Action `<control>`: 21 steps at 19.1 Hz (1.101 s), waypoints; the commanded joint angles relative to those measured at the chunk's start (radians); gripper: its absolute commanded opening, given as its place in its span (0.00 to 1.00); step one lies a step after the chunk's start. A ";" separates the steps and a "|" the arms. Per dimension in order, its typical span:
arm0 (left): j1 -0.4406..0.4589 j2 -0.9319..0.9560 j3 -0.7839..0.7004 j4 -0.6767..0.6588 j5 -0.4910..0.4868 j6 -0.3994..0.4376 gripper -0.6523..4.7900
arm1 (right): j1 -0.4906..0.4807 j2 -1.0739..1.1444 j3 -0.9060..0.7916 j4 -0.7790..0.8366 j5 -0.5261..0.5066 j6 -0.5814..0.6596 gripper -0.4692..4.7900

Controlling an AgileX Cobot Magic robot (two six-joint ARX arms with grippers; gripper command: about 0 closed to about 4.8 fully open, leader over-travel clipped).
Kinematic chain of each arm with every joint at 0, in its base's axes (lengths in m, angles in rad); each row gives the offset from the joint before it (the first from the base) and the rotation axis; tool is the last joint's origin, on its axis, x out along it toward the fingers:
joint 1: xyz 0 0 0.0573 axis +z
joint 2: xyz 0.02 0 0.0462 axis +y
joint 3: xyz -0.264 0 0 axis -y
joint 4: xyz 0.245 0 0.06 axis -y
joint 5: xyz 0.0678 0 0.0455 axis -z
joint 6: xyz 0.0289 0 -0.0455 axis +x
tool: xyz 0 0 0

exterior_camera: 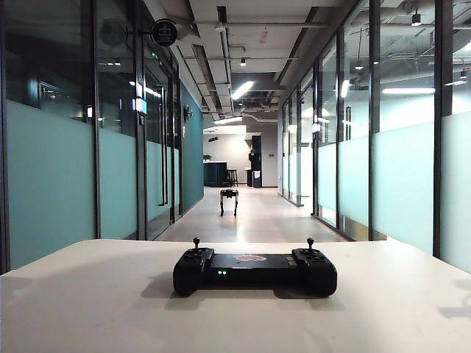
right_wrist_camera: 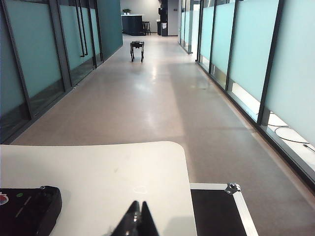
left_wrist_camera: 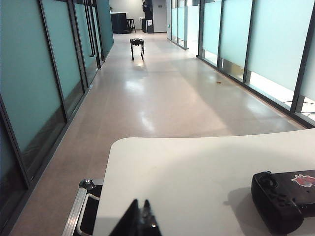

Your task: Push the left joystick on the remote control sitting on the white table backward to make the robot dog back up in a straight line until it returns close to you.

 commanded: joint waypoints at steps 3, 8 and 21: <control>-0.001 0.001 0.002 0.012 -0.002 0.000 0.11 | 0.001 -0.003 -0.006 0.023 0.000 -0.003 0.09; -0.001 0.001 0.016 0.014 0.000 0.000 0.11 | 0.001 -0.001 0.021 0.023 0.000 -0.003 0.09; -0.001 0.343 0.196 0.148 0.003 -0.023 0.11 | 0.002 0.408 0.257 0.203 -0.174 -0.006 0.09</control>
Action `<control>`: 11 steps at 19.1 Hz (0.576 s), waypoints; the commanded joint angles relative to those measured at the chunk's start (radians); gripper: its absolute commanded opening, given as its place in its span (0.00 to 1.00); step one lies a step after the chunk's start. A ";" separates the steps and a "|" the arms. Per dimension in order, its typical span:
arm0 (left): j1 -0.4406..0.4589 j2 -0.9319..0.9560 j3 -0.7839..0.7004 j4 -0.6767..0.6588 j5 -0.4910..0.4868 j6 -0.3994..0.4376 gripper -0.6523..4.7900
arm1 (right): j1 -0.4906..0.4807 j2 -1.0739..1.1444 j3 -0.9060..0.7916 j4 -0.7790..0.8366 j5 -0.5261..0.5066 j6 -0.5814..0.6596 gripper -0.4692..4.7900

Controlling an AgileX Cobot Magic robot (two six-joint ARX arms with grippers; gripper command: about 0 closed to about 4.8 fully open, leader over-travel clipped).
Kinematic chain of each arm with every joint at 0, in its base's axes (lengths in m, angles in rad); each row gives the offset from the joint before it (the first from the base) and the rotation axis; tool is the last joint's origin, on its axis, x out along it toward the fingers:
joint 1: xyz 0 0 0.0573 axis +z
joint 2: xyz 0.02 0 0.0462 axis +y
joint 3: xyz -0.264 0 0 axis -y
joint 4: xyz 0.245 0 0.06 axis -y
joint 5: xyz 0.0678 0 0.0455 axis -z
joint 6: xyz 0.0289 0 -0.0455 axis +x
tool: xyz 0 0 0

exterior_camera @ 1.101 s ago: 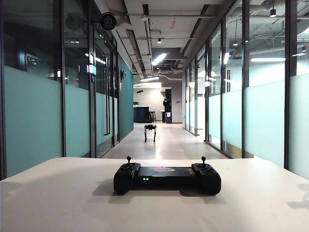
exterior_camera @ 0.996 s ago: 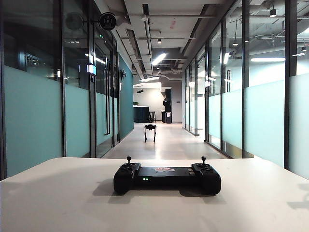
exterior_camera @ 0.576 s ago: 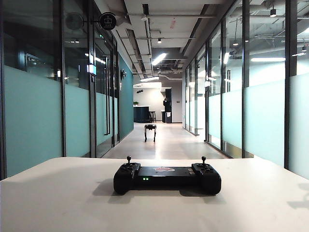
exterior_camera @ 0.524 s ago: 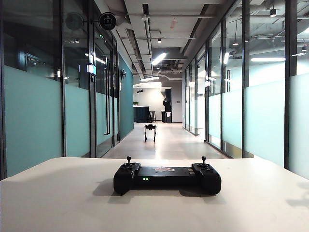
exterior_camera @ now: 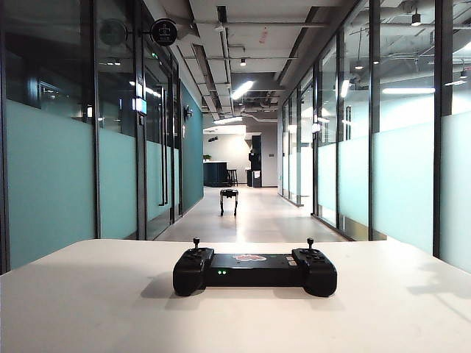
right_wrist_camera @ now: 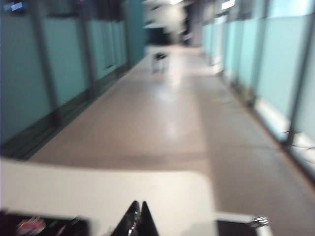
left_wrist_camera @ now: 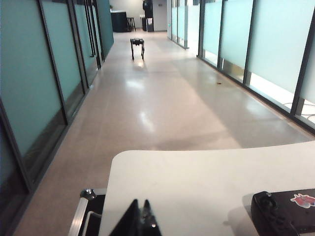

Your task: Push the left joystick on the remote control sitting on the white table backward to make the robot dog back up in a straight line until it returns close to you.

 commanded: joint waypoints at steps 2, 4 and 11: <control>-0.003 0.179 0.066 0.104 0.012 -0.019 0.11 | 0.002 0.211 0.054 0.184 -0.077 -0.003 0.09; -0.013 0.277 0.105 0.132 0.023 -0.020 0.11 | 0.004 0.313 0.072 0.267 -0.112 -0.002 0.09; -0.065 0.570 0.232 0.215 0.079 -0.047 0.11 | 0.161 0.558 0.086 0.438 -0.090 -0.006 0.09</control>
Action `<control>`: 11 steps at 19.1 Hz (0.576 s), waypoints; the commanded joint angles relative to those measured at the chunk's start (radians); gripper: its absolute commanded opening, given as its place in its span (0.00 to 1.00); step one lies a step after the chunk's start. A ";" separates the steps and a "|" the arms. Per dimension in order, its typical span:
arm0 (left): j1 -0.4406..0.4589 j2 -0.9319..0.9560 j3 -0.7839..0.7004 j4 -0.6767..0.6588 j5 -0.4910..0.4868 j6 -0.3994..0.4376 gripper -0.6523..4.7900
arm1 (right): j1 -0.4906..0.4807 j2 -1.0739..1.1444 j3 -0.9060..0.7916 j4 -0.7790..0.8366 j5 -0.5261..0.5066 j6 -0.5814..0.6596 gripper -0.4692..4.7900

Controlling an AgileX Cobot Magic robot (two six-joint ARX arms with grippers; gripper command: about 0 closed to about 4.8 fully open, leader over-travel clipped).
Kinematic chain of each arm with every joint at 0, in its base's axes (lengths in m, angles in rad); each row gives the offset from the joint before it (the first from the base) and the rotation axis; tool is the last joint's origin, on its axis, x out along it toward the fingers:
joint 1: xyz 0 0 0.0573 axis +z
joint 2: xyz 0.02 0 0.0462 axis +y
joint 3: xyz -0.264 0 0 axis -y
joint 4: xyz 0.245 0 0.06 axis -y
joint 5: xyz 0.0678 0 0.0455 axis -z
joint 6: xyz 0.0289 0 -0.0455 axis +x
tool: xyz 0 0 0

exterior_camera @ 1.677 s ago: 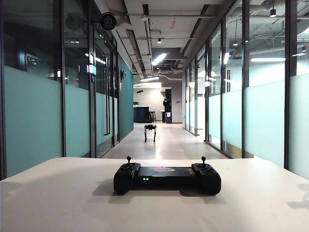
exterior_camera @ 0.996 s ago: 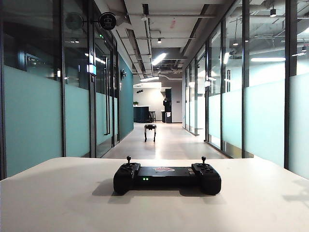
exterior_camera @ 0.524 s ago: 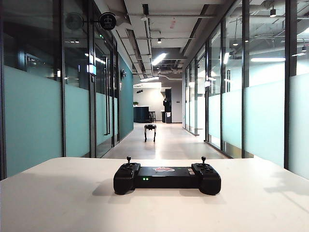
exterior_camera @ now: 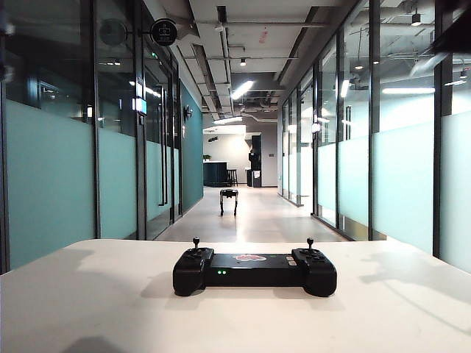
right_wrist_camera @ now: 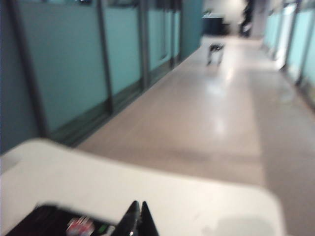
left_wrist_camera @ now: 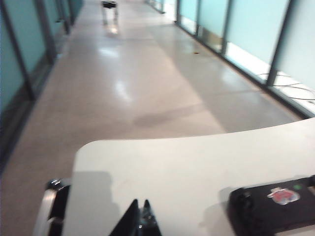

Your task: Push the left joystick on the remote control sitting on the white table backward to make the robot dog back up in a straight line until it returns close to you.

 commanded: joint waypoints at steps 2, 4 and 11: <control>-0.035 0.116 0.056 0.037 0.016 -0.029 0.11 | 0.100 0.093 0.012 0.046 0.072 -0.006 0.09; -0.058 0.172 0.067 0.064 0.016 -0.028 0.11 | 0.136 0.135 0.013 0.047 0.107 -0.006 0.09; -0.115 0.352 0.107 0.131 0.031 -0.047 0.11 | 0.155 0.286 0.014 0.087 0.099 -0.006 0.09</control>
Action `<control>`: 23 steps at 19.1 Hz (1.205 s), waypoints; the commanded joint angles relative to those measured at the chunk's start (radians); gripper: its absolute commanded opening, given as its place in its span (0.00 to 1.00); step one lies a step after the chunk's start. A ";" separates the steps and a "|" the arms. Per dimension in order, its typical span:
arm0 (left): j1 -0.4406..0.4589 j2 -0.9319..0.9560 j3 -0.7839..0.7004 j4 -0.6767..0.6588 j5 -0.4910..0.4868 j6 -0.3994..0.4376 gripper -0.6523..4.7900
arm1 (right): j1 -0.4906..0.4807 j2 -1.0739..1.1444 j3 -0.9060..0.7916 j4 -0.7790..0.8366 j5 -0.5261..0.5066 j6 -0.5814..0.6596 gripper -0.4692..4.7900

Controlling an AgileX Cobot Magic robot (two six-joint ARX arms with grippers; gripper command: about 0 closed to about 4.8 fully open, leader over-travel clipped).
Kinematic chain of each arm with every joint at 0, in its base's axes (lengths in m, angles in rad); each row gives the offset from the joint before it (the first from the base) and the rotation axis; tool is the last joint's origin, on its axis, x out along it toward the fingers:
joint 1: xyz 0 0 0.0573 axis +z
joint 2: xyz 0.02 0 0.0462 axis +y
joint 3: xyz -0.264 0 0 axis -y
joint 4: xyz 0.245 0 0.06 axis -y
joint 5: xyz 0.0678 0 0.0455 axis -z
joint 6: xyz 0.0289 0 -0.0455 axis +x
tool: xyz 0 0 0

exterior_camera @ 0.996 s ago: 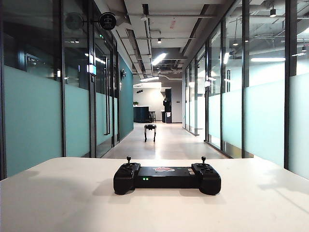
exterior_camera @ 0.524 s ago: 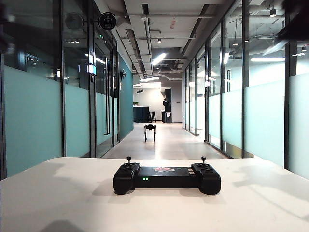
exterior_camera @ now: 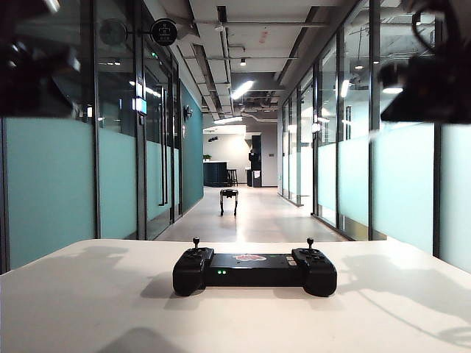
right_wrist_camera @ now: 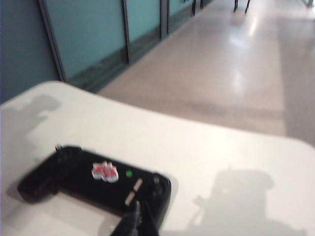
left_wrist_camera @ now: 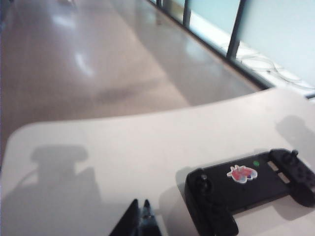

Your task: Push the left joystick on the remote control sitting on the white table backward to make the robot dog back up in a straight line until it returns close to you.

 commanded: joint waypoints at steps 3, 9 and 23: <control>0.003 0.118 0.066 0.051 0.011 -0.007 0.11 | 0.002 0.090 0.007 0.061 0.000 -0.002 0.09; 0.002 0.293 0.175 0.056 0.020 -0.006 0.11 | 0.002 0.212 0.008 0.060 -0.003 0.051 0.51; -0.005 0.426 0.235 0.074 0.122 0.000 0.11 | 0.071 0.678 0.282 0.009 0.005 0.164 0.71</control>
